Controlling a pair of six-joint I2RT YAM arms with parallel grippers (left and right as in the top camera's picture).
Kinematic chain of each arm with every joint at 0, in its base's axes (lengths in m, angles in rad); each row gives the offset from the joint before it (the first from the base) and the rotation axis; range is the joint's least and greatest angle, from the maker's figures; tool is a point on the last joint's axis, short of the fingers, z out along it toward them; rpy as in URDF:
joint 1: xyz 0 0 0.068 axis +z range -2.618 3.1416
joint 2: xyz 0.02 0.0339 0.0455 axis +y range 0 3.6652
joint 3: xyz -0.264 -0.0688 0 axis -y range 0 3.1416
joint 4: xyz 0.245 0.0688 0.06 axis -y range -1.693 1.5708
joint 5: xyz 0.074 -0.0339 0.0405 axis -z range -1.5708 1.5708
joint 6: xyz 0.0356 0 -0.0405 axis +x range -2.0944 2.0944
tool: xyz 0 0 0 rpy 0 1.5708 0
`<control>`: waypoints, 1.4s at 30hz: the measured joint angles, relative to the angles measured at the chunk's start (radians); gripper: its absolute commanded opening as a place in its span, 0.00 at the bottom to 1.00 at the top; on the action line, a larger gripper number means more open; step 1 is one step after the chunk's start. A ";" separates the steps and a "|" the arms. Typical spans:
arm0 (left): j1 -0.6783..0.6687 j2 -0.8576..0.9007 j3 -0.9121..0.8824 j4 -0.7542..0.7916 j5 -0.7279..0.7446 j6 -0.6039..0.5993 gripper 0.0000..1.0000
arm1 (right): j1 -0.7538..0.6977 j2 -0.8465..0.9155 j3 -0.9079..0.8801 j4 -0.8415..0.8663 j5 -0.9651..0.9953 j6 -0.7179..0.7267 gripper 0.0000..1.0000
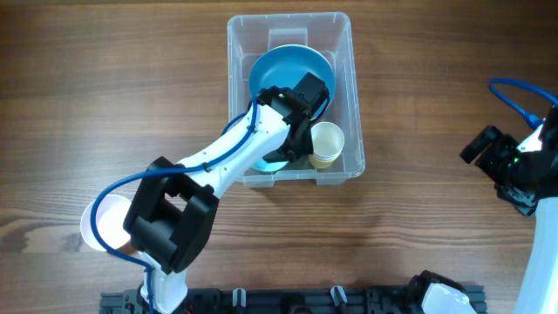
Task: Pack container
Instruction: 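Move the left gripper to the white bowl and grip its rim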
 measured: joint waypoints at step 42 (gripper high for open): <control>1.086 -0.297 -0.657 0.206 -0.122 -0.115 0.04 | 0.000 0.000 0.000 -0.004 0.000 0.000 1.00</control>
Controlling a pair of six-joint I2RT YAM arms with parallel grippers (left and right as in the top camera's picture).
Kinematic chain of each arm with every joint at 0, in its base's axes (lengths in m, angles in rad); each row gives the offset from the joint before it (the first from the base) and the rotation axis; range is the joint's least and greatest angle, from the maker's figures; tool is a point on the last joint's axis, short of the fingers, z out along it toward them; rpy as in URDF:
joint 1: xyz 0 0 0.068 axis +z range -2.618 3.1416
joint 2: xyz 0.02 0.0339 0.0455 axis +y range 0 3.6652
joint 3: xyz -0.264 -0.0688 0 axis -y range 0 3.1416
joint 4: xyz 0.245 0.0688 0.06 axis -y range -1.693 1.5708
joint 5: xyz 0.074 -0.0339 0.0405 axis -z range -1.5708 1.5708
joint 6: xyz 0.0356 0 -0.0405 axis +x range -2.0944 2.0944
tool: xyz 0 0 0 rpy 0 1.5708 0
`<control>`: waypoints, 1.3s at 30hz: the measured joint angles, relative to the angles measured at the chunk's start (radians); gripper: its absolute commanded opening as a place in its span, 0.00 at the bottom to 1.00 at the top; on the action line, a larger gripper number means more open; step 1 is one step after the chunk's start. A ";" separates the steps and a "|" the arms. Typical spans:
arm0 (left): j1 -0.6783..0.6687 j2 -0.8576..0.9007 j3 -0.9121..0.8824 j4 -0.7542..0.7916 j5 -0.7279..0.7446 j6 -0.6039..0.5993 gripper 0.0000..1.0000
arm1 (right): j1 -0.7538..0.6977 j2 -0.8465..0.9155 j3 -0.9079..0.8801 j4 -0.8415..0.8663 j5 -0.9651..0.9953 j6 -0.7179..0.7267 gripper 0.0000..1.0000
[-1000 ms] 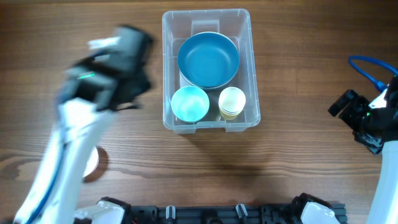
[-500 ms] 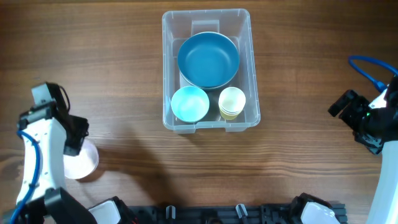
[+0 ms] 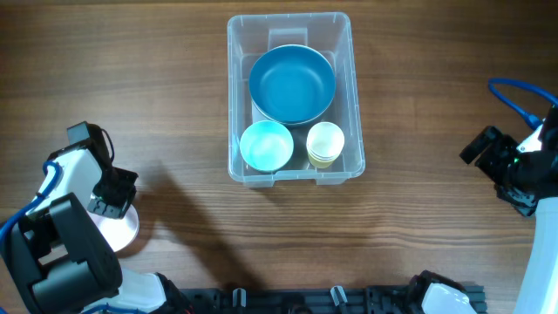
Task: Pack container
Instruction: 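Move the left gripper to the white bowl and grip its rim, then carry the white bowl with the left gripper and stack it on the blue bowl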
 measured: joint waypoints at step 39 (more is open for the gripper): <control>-1.075 0.157 0.691 -0.123 0.020 0.156 0.74 | 0.000 0.041 0.000 0.009 -0.034 -0.023 1.00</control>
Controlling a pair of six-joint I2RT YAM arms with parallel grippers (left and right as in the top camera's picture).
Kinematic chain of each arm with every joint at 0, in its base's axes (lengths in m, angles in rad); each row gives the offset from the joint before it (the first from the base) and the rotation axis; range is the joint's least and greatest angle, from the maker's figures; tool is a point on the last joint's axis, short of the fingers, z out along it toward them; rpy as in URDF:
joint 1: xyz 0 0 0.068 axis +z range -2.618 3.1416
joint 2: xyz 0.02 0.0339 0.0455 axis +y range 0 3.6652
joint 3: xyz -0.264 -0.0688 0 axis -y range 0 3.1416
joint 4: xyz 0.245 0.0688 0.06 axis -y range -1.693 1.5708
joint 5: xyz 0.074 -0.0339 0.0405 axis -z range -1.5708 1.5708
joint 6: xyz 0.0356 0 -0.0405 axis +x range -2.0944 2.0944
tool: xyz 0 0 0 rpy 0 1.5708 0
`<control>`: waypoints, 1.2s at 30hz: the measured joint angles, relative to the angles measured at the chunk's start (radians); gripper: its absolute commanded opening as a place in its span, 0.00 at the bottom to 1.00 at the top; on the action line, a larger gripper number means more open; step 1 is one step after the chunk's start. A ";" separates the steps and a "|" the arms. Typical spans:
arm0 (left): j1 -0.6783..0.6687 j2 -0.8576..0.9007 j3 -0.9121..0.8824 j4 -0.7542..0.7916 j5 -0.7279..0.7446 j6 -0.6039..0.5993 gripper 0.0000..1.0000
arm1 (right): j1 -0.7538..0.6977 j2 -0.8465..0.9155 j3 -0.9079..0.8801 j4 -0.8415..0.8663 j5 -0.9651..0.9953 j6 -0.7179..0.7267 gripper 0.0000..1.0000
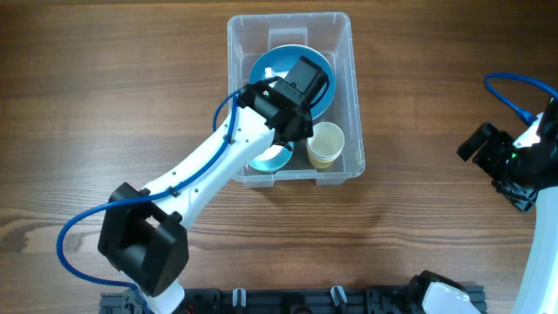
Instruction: Pack container
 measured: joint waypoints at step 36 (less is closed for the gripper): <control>0.755 -0.269 0.005 -0.080 -0.018 0.125 1.00 | 0.394 0.198 -0.004 0.579 0.139 -0.167 1.00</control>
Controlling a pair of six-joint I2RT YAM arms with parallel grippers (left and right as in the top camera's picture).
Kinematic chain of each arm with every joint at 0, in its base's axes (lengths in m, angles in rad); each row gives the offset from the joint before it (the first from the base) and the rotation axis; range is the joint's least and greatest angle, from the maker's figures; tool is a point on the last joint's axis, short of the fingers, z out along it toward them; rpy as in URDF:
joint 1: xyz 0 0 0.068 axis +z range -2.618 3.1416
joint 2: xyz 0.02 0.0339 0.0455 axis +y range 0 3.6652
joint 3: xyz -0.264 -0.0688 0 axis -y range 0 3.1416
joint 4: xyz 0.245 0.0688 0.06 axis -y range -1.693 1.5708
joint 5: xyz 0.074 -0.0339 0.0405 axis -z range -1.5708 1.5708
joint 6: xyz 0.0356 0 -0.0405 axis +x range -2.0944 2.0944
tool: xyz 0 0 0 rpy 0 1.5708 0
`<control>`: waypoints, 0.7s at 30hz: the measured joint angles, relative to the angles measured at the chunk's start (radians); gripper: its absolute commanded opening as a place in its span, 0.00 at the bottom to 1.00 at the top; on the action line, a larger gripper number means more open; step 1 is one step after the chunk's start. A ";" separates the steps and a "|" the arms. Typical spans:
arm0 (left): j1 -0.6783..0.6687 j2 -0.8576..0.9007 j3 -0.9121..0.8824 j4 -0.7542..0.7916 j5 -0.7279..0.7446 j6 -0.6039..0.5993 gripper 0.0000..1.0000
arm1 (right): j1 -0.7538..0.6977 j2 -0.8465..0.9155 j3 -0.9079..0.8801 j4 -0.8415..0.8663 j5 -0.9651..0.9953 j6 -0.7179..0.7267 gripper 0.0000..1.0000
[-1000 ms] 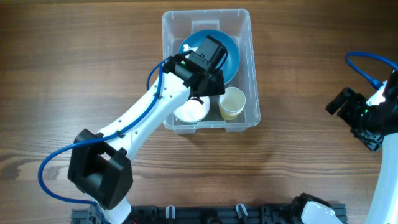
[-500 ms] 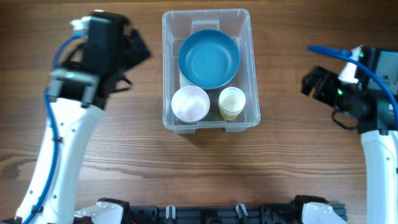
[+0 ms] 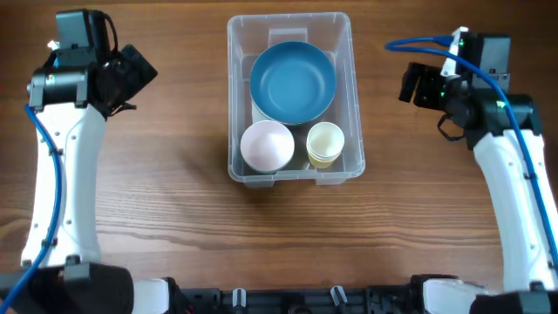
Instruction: Pack container
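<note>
A clear plastic container [image 3: 356, 105] stands at the table's far middle. Inside it a blue plate [image 3: 292, 83] lies at the back, a white bowl [image 3: 267, 146] sits at the front left and stacked cream paper cups [image 3: 325, 144] at the front right. My left gripper [image 3: 144, 68] hangs at the far left, well away from the container, with nothing seen in it. My right gripper [image 3: 411, 85] hovers to the right of the container, also with nothing seen in it. The overhead view does not show how either pair of jaws stands.
Bare wooden table [image 3: 279, 235] surrounds the container on all sides. A dark rail [image 3: 288, 296] runs along the near edge. Blue cables trail along both arms.
The left arm was stretched over the container and is now drawn back to the far left. A white bowl now sits where the light-blue bowl showed. The right arm has moved in from the right edge.
My left gripper was first in the container at a light-blue bowl, with a white bowl on the table at the left. Then it was at that white bowl. Then it reached over the container, the table spot bare. Now the white bowl rests in the container.
</note>
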 measured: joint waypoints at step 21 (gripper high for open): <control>-0.055 -1.146 -0.621 -0.014 0.011 0.060 1.00 | 0.000 -0.925 -0.444 -0.261 0.027 0.130 1.00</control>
